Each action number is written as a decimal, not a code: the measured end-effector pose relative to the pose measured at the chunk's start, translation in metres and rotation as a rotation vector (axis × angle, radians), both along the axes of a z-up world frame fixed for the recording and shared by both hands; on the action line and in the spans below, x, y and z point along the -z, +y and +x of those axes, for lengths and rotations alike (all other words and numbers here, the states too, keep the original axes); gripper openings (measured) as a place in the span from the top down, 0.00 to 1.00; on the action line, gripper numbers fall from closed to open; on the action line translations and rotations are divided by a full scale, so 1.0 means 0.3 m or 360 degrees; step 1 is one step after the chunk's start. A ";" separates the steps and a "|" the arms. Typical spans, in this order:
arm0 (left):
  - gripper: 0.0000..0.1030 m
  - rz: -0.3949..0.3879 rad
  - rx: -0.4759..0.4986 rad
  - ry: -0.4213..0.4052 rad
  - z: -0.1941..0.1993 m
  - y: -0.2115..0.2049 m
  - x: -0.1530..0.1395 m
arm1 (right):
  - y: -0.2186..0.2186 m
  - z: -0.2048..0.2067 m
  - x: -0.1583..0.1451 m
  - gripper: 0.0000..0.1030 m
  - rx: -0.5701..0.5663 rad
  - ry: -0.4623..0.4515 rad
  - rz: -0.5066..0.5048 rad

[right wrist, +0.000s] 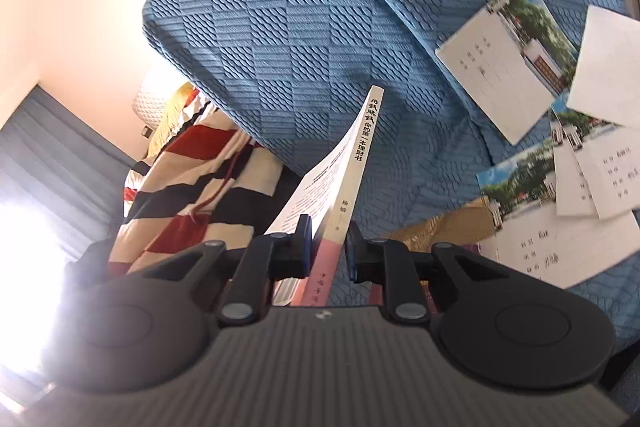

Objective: Organize objects
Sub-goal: 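Lower the orange booklet flat onto the purple book with the right gripper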

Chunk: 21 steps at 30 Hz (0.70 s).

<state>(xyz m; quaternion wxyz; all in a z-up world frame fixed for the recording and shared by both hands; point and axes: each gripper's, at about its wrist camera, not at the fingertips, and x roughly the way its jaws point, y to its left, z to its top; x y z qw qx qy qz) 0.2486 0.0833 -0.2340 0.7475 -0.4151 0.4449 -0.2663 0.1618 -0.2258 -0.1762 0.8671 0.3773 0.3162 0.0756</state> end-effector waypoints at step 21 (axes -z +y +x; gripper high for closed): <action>0.76 0.0269 0.0053 0.0283 -0.044 0.026 0.357 | 0.117 -0.080 0.382 0.79 0.0043 0.0198 -0.0031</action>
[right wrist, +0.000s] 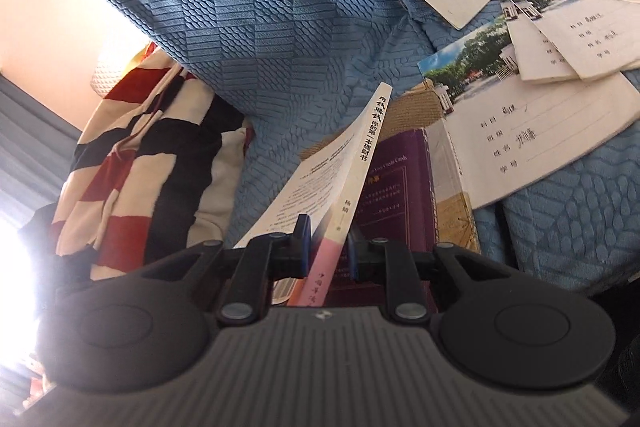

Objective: Organize objects
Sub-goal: 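Lower the orange booklet flat onto the purple book with the right gripper, then open the right gripper and release the booklet on the stack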

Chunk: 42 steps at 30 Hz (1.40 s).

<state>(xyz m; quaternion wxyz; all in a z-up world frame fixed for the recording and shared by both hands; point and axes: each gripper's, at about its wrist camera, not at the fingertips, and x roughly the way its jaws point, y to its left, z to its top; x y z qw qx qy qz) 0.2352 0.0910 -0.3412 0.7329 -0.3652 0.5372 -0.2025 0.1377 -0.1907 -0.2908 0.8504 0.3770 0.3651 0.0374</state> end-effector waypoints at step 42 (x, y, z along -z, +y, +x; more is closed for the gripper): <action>0.63 0.0695 0.0061 -0.0058 -0.034 -0.122 -0.003 | 0.005 0.023 0.105 0.70 -0.0095 0.0087 -0.0407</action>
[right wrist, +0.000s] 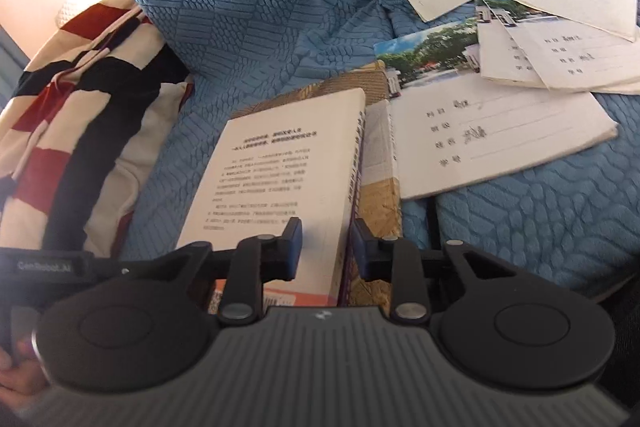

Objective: Organize objects
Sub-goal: 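Open the right gripper and release the booklet on the stack, then pull both grippers back up from the book stack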

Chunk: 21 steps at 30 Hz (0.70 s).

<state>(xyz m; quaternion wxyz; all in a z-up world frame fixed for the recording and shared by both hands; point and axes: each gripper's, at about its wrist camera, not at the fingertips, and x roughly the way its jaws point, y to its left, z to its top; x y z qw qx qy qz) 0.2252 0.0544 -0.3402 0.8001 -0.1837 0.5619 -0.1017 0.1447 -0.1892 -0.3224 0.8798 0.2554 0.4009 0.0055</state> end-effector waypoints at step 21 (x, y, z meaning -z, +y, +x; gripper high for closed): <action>0.67 0.0063 0.0001 0.0011 -0.025 -0.051 -0.003 | -0.017 0.047 0.015 0.73 -0.0102 -0.0074 0.0053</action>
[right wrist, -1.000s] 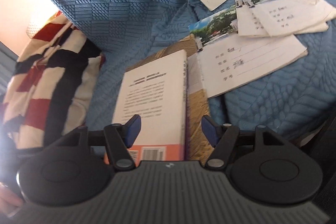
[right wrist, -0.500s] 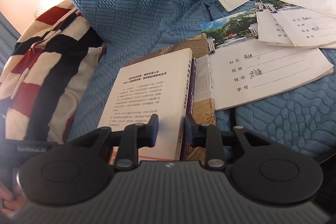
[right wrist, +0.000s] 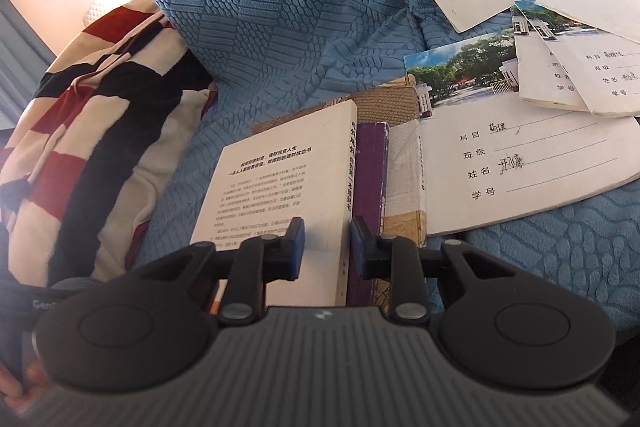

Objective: Organize objects
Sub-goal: 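Pull both grippers back up from the book stack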

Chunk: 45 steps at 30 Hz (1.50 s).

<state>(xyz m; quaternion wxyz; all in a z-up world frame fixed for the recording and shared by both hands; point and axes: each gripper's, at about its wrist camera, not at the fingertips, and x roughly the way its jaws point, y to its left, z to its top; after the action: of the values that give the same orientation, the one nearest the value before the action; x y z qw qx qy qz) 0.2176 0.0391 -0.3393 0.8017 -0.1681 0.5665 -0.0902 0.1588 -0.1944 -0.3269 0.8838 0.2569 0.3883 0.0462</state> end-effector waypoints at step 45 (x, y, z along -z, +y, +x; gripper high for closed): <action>0.68 0.0016 -0.0069 -0.0004 -0.041 0.024 -0.064 | -0.042 -0.078 -0.045 0.61 0.0167 -0.0016 0.0030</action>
<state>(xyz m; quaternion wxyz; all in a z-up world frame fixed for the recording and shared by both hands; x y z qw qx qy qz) 0.2054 0.0462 -0.3201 0.8050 -0.1761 0.5622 -0.0701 0.1353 -0.2069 -0.3136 0.8845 0.2850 0.3692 0.0047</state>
